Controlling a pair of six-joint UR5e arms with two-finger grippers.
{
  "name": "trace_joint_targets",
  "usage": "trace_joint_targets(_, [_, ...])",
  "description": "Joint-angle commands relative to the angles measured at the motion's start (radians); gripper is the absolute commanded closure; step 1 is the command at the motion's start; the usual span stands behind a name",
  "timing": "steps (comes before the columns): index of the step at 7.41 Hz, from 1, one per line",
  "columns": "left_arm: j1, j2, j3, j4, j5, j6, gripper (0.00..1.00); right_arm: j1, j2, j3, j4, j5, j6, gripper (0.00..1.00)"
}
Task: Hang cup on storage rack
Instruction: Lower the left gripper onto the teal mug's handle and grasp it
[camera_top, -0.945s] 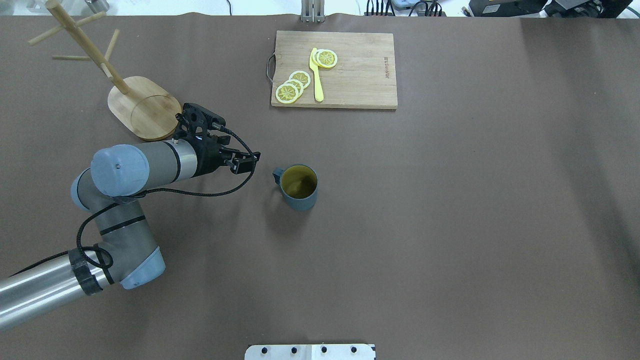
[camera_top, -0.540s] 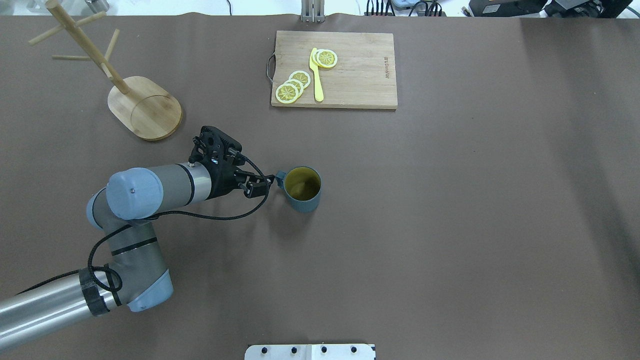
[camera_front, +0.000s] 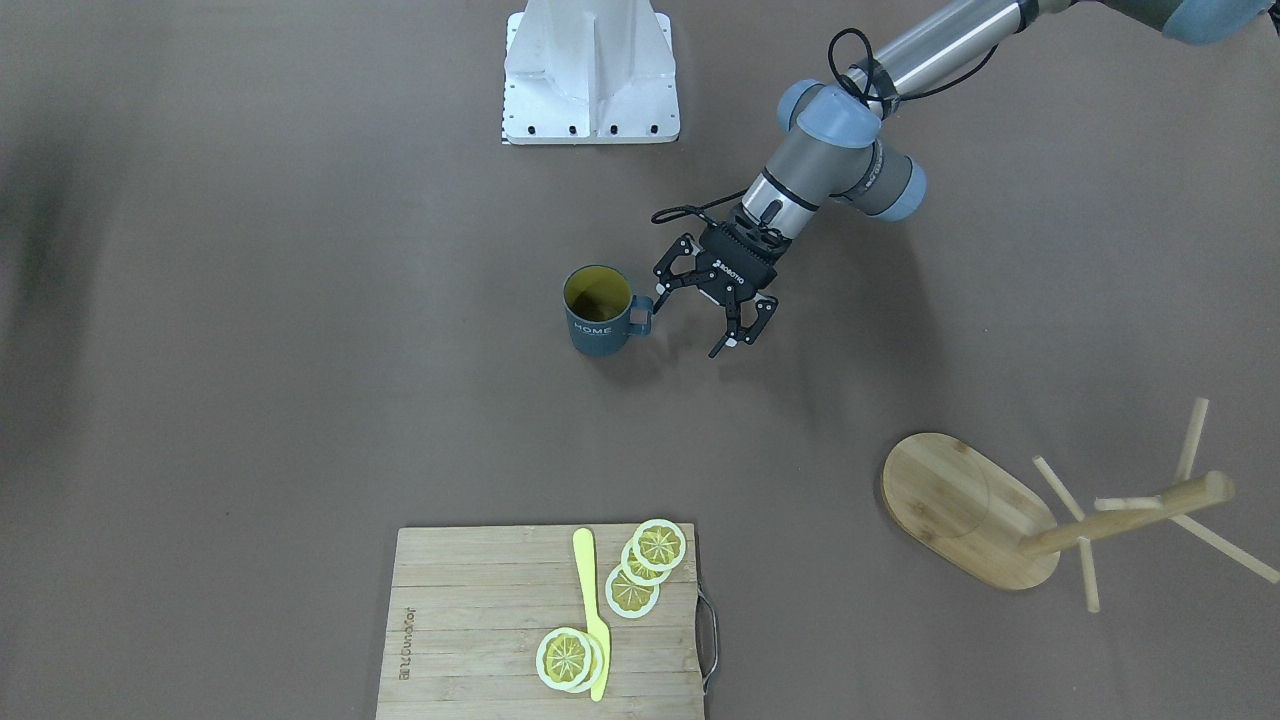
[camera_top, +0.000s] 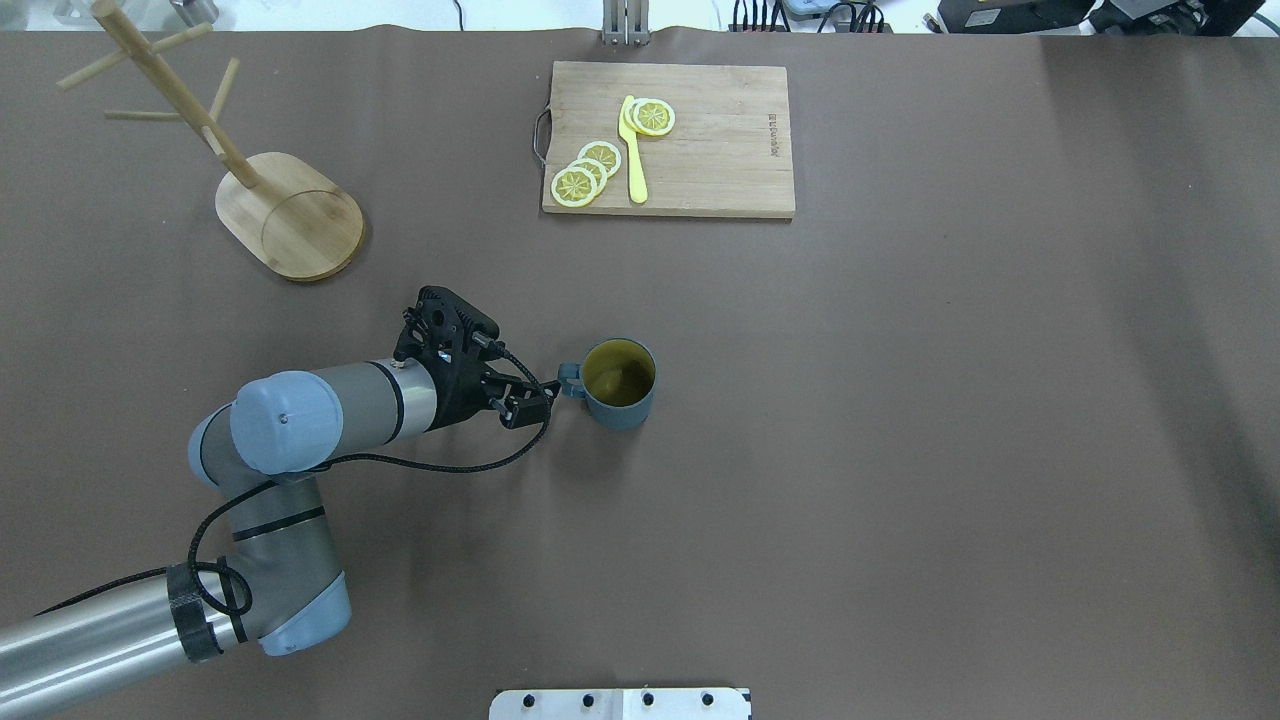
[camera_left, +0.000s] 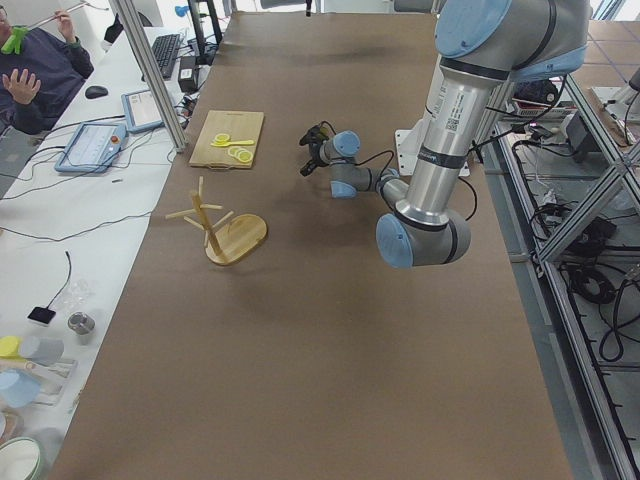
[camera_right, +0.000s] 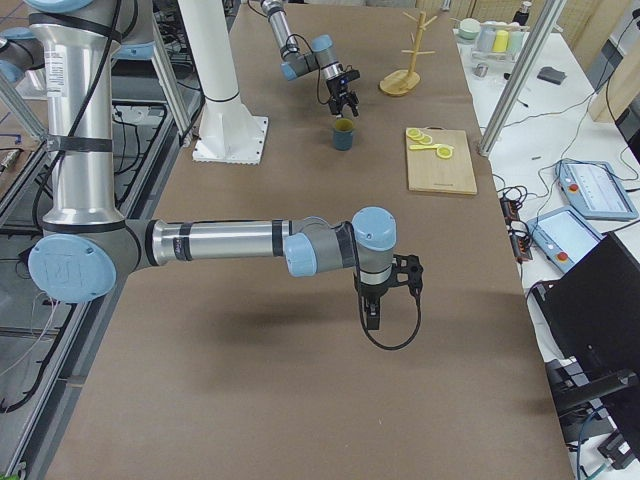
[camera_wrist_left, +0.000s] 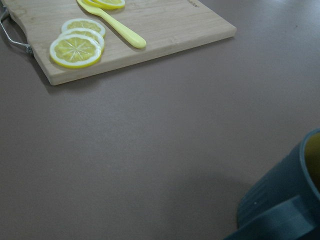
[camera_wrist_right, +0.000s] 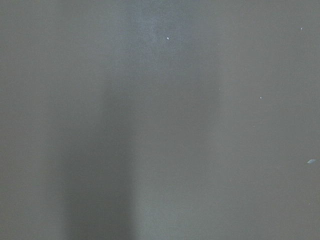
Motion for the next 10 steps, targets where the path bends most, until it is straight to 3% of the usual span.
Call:
trace_joint_targets(1, [0.002, 0.008, -0.005, 0.000, 0.000, -0.001, 0.05, 0.000, 0.001, 0.000, 0.002, 0.002, 0.001, 0.00])
trace_joint_targets(7, [0.057, -0.005, -0.010, -0.002, 0.003, -0.016, 0.05, 0.000, 0.002, 0.000, 0.005, 0.004, 0.010, 0.00])
trace_joint_targets(9, [0.057, -0.017, -0.010, -0.004, 0.002, -0.020, 0.30, 0.000, 0.002, 0.000, 0.005, 0.005, 0.010, 0.00])
trace_joint_targets(10, [0.054, -0.022, -0.009, -0.004, 0.002, -0.019, 0.38, 0.000, 0.002, 0.000, 0.005, 0.005, 0.010, 0.00])
